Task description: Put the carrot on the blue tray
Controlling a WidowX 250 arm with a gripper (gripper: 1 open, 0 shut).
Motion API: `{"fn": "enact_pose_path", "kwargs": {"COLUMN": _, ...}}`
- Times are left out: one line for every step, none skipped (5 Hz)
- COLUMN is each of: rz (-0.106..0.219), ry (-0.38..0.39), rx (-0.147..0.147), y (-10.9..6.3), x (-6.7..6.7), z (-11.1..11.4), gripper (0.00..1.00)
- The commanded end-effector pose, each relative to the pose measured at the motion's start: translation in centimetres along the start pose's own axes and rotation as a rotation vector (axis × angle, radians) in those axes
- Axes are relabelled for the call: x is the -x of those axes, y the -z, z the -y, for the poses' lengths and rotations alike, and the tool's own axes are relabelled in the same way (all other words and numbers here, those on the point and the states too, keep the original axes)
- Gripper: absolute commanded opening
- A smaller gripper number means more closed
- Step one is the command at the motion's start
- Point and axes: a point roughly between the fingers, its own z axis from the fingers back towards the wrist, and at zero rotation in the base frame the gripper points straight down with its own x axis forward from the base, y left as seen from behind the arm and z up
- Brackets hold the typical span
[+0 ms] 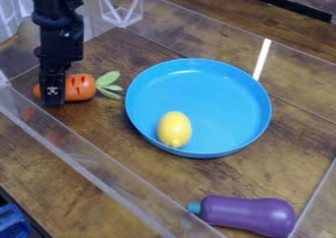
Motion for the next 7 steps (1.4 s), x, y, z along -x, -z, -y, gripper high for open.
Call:
{"fn": "enact_pose_path", "kwargs": {"rz": 0.030, "ry": 0.013, "rx": -0.069, "y": -2.0, "x": -0.9, "z": -1.1, "gripper": 0.00}}
{"fn": "enact_pose_path", "kwargs": {"rz": 0.029, "ry": 0.020, "rx": -0.073, "y": -2.3, "x": -1.0, "z": -1.2, "gripper": 0.00}}
{"fn": "enact_pose_path", "kwargs": {"rz": 0.028, "ry": 0.028, "rx": -0.078, "y": -2.7, "x": -1.2, "z": -1.3, "gripper": 0.00}}
{"fn": "enact_pose_path", "kwargs": {"rz": 0.027, "ry": 0.036, "rx": -0.082, "y": -3.1, "x": -1.4, "z": -1.5, "gripper": 0.00}}
{"fn": "enact_pose_path", "kwargs": {"rz": 0.025, "ry": 0.040, "rx": -0.082, "y": -3.6, "x": -1.7, "z": -1.5, "gripper": 0.00}}
{"fn": "enact_pose_path", "kwargs": {"rz": 0.019, "ry": 0.049, "rx": -0.083, "y": -3.9, "x": -2.0, "z": -1.5, "gripper": 0.00}}
{"fn": "enact_pose_path", "kwargs": {"rz": 0.018, "ry": 0.054, "rx": -0.089, "y": -4.8, "x": -2.3, "z": -1.4, "gripper": 0.00}}
